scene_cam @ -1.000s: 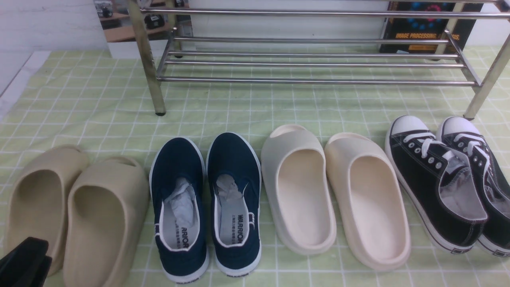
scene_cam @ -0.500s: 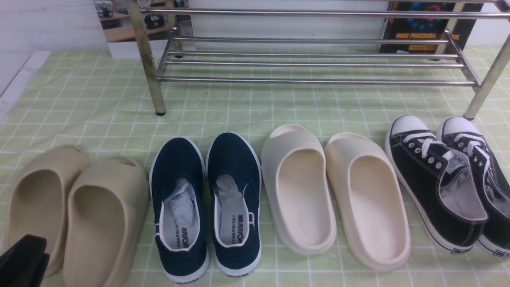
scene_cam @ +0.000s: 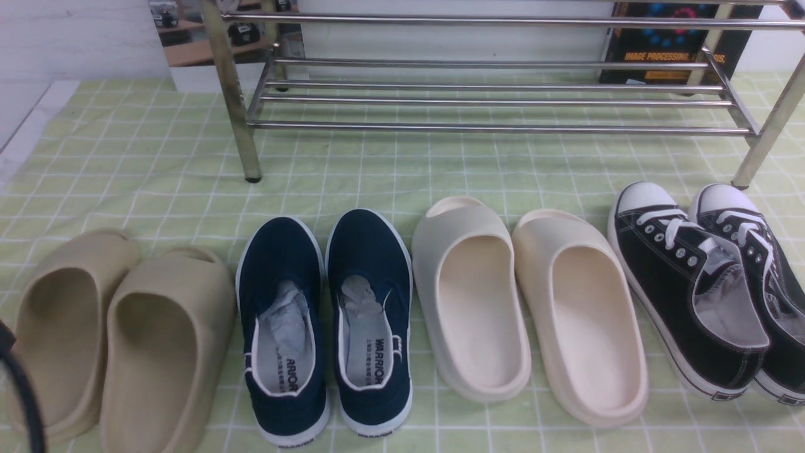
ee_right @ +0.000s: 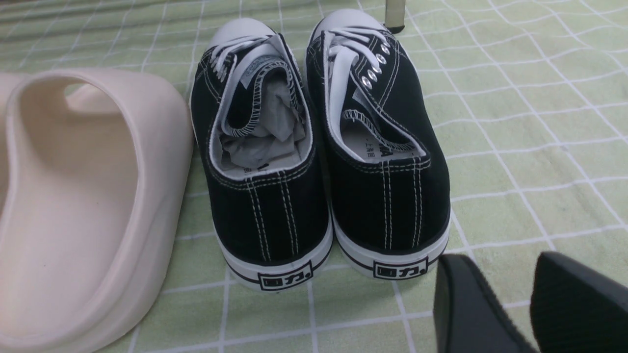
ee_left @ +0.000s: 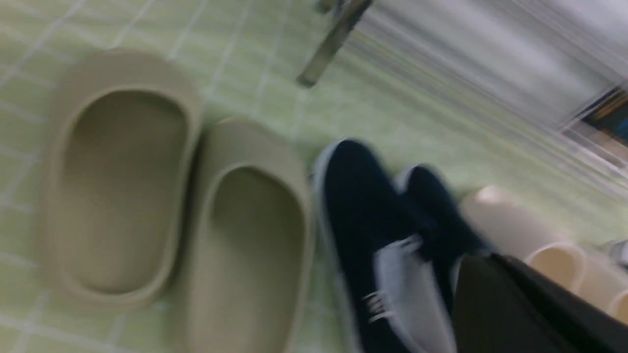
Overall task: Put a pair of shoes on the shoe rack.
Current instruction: Use the left arm to grab the shoe closest to it, then use the left arm to put a shoe into the shoe rack
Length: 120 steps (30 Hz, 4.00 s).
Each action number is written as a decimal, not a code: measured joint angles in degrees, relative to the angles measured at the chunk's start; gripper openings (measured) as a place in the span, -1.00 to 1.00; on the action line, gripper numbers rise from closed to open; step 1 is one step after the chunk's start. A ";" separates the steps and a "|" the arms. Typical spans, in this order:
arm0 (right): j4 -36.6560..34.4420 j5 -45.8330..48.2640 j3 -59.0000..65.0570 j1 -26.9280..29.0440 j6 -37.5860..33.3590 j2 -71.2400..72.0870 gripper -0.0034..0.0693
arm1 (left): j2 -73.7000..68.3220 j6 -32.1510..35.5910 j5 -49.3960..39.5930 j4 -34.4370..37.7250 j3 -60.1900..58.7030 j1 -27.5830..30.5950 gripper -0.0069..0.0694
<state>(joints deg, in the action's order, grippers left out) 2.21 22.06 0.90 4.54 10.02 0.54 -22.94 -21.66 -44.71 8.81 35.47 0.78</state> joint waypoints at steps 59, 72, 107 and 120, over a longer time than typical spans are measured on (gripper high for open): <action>0.00 0.00 0.00 0.00 0.00 0.00 -0.25 | -63.24 -5.33 -14.73 -16.41 39.99 -23.23 -0.79; 0.00 0.00 0.00 0.00 0.00 0.00 -0.25 | -86.62 6.97 -18.66 -4.19 66.73 -16.00 -0.79; 0.00 0.00 0.00 0.00 0.00 0.00 -0.25 | -105.62 2.24 -3.69 -12.99 88.73 -15.94 -0.79; 0.00 0.00 0.00 0.00 0.00 0.00 -0.25 | -106.40 0.63 -1.64 -12.62 88.75 -15.94 -0.55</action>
<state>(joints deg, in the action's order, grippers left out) 2.21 22.06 0.90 4.54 10.02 0.54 -129.34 -21.03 -46.34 -3.81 124.22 -15.15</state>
